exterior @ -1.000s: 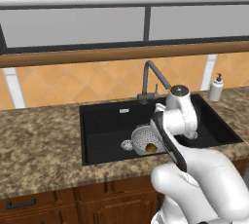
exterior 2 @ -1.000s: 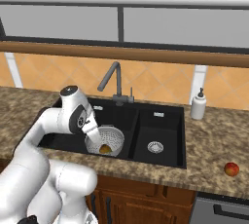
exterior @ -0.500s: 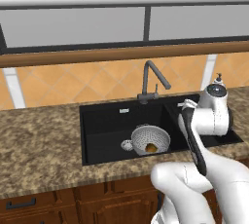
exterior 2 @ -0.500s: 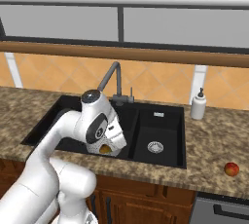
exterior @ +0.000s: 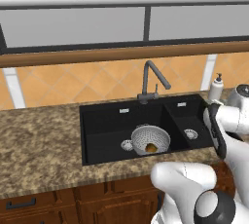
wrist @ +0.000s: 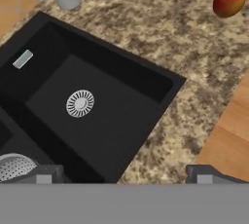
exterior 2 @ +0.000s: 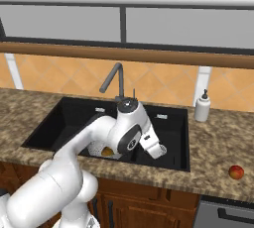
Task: Put the colander in the sink, put the apple, pear in the colander, and turn on the sink faucet and pour water over the colander.
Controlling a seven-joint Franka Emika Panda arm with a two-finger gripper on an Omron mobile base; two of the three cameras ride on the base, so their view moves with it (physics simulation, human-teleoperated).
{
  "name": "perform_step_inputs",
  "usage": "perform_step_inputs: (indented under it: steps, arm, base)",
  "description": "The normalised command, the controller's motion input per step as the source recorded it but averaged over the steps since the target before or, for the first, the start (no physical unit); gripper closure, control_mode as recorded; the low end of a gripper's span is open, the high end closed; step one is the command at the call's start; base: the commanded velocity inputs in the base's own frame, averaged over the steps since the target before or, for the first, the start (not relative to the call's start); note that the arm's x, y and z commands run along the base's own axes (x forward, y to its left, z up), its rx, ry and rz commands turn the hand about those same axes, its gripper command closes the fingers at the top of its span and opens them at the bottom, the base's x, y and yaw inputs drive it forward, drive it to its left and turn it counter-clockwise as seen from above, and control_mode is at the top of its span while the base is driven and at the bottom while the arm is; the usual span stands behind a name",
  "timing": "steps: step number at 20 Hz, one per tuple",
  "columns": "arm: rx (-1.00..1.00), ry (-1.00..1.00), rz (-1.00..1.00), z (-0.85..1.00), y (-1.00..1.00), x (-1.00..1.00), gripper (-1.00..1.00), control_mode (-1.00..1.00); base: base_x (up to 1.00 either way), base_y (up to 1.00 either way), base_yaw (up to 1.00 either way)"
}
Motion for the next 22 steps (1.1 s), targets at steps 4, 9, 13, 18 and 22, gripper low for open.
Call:
perform_step_inputs:
  steps: [4, 9, 13, 18, 22]
  arm:
    - [0.00, 0.08, 0.00, 0.00, -1.00, 0.14, -1.00, -1.00]
    - [0.00, 0.05, 0.00, 0.00, -1.00, 0.06, -1.00, -1.00]
    - [0.00, 0.04, 0.00, 0.00, -1.00, 0.00, -1.00, -1.00]
    - [0.00, 0.04, 0.00, 0.00, -0.99, 0.00, -1.00, -1.00]
    - [0.01, 0.04, 0.00, -0.01, -0.83, 0.00, -1.00, -1.00]
  base:
    - [0.00, 0.00, 0.00]
    - [0.00, 0.00, 0.00]
    - [0.00, 0.00, 0.00]
    - [0.00, 0.00, 0.00]
    - [0.00, 0.00, 0.00]
